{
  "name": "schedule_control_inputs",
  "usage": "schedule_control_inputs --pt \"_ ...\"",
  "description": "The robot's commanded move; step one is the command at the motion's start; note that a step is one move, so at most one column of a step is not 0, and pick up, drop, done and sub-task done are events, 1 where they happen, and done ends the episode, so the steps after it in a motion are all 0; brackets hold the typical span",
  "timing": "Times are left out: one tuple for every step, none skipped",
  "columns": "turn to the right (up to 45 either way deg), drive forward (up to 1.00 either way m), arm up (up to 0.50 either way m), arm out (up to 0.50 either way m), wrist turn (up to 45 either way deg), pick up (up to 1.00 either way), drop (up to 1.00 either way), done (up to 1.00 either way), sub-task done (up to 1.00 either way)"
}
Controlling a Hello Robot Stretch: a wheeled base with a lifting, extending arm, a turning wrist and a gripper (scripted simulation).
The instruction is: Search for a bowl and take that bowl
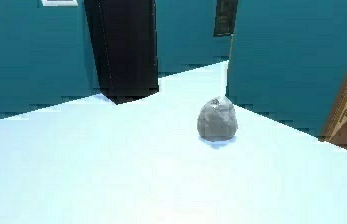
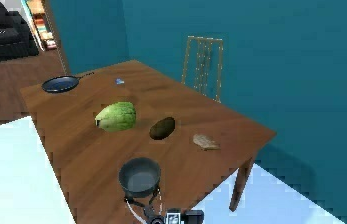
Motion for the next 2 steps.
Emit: schedule_control_inputs --pt "0.0 0.0 0.1 0.0 0.0 0.0 0.0 0.0 0.0" --pt "0.0 0.0 0.0 0.0 0.0 0.0 0.0 1.0 0.0"
